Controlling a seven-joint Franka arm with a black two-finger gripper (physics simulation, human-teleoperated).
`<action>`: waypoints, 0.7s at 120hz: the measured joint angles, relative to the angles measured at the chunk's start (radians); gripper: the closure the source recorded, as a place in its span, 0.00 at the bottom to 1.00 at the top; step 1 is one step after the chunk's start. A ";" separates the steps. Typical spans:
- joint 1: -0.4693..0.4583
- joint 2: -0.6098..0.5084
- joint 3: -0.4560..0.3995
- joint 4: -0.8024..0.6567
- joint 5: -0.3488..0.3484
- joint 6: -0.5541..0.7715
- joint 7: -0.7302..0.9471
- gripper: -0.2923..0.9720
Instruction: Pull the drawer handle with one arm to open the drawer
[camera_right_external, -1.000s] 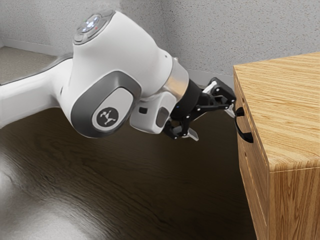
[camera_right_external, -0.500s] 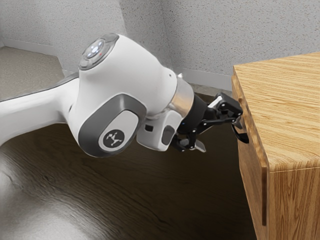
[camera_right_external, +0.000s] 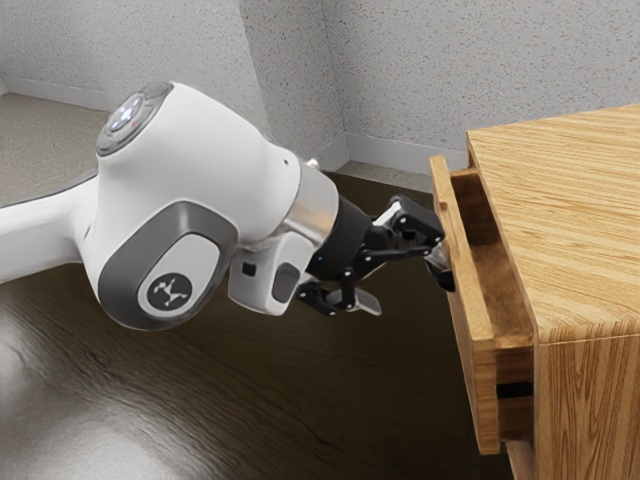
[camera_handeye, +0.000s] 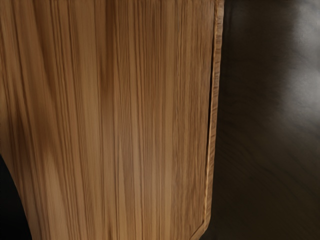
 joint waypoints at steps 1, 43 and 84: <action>0.001 -0.002 0.000 -0.002 0.000 0.000 0.000 0.27; 0.184 -0.134 -0.142 -0.130 0.003 -0.001 0.002 0.24; 0.243 -0.282 -0.153 -0.261 0.000 -0.001 0.004 0.25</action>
